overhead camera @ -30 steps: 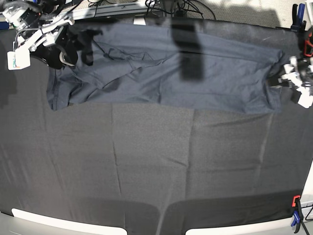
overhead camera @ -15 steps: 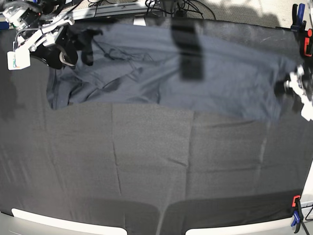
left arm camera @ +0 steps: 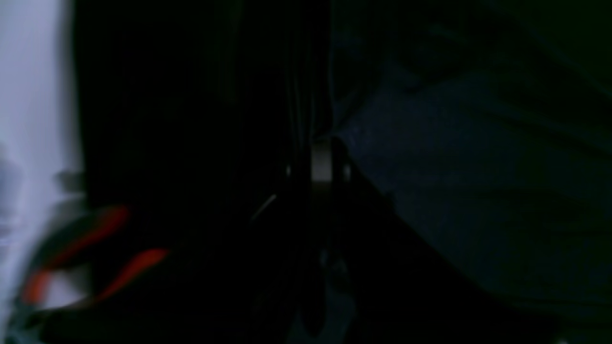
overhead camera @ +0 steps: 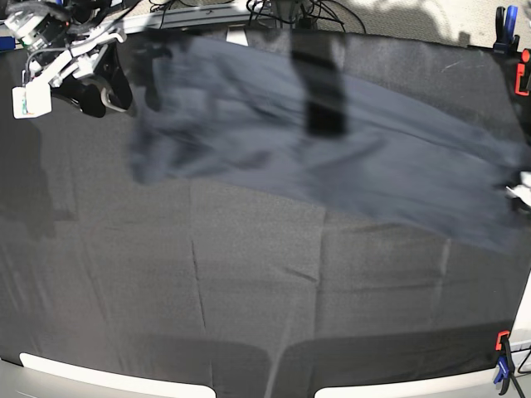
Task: Layout the t-shirt on the table in an organized manner, then fold the t-shirt properly
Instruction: 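Lift the strip end with the left gripper and fold it toward the right gripper, then press the folded end down with the left gripper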
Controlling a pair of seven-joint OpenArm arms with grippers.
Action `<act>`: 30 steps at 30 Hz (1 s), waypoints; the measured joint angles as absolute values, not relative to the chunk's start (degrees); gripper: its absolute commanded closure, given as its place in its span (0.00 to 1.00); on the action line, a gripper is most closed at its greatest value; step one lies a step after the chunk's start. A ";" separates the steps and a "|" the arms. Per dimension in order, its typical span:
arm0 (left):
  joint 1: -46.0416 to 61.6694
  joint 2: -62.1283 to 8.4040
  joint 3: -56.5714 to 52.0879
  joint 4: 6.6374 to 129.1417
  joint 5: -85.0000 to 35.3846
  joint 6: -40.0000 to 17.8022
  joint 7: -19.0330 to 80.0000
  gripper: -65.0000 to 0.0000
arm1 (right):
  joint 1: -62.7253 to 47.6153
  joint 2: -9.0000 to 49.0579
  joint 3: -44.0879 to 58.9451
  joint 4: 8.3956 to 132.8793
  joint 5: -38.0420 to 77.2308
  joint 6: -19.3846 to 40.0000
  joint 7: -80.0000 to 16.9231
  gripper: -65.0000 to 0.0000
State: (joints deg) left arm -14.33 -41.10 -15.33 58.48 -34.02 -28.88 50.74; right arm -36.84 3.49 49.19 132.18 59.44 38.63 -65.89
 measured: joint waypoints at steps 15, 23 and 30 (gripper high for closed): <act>-14.92 -41.32 -15.35 58.48 -46.57 -30.22 62.33 1.00 | -36.84 3.49 49.19 132.18 59.44 38.63 -65.87 0.58; -14.74 -40.36 -15.35 58.48 -59.83 -31.53 70.11 1.00 | -36.84 3.49 49.19 132.18 59.44 38.63 -65.89 0.58; -12.05 -36.49 -15.38 58.81 -69.30 -34.79 75.50 1.00 | -36.86 3.46 49.21 132.18 59.44 38.63 -65.89 0.58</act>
